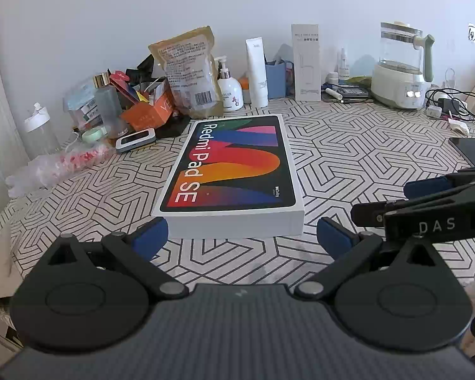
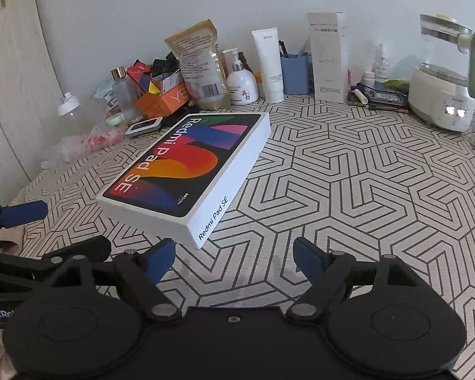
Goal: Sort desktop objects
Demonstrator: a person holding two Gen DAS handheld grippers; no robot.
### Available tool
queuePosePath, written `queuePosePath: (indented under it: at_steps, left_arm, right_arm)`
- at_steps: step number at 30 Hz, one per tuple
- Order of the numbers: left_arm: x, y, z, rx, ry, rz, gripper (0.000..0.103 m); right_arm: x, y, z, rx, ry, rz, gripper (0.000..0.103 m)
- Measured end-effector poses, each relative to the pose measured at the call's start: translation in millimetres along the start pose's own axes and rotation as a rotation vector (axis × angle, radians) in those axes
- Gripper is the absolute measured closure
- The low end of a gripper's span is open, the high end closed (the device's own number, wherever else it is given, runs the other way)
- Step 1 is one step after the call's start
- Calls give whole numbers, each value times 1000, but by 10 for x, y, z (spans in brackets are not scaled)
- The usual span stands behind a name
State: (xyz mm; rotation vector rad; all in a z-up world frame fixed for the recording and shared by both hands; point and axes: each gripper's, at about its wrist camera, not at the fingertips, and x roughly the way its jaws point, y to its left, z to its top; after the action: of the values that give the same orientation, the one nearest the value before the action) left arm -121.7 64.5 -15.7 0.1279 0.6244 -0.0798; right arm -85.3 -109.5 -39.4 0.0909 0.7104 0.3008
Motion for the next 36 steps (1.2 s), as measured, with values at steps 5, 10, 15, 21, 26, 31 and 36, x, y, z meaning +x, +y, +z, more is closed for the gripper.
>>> queuePosePath:
  at_steps: [5,10,15,21,26,31,36]
  left_arm:
    - [7,3,-1,-3,3,-3,1]
    - [-16,-22,-10,8,-16,15,0]
    - [-66,-57,-22,29,-52,25,0]
    - [-55,-35,-12,21,-49,10,0]
    - [-54,-34,-20,15,-53,0,0]
    - [-31,-9,-15,5,-39,-19,0]
    - [-29,-18,-19,6,-36,-14,0]
  right_arm:
    - [-2,0,1,-1,1,-2,17]
    - [6,3,9,-3,4,-11,17]
    - [10,11,7,-2,3,-12,17]
    - [11,1,5,1,4,-17,17]
    - [11,14,0,-4,3,-13,17]
    - [27,16,5,-9,11,-21,17]
    - [32,28,2,-16,14,-21,17]
